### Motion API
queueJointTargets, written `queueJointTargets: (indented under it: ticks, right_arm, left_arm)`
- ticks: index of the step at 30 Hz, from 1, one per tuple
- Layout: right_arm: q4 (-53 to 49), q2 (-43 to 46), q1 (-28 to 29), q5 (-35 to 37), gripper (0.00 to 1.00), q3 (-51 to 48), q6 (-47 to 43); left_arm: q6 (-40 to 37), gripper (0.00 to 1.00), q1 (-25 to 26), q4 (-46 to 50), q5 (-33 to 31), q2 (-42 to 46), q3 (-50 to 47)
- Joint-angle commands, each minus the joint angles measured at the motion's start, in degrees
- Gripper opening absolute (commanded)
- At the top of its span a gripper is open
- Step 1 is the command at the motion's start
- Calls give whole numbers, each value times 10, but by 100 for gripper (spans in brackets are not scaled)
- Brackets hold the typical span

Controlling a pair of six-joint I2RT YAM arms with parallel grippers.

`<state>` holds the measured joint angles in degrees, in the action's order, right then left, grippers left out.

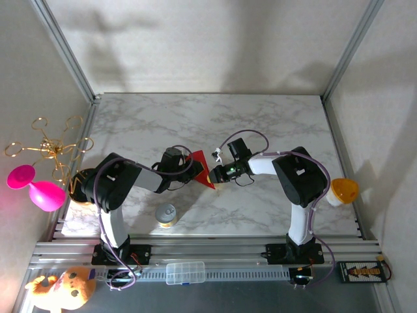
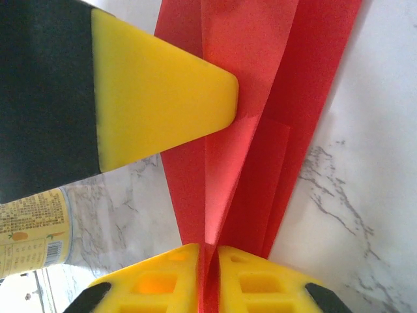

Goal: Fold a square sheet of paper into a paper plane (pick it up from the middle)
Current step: Fourth fold the wing at the center of the table.

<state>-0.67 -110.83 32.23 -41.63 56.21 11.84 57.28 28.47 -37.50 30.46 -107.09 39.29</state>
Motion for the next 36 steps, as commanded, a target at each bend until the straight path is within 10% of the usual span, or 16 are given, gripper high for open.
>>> queueJointTargets:
  ticks: [1,36]
  right_arm:
    - [-31,-32,0,53,15,-2,0]
    - [-49,-52,-1,96,11,-2,-2]
  left_arm:
    - [2,12,4,14,-9,-12,12]
    - [-11,18,4,-17,30,12,27]
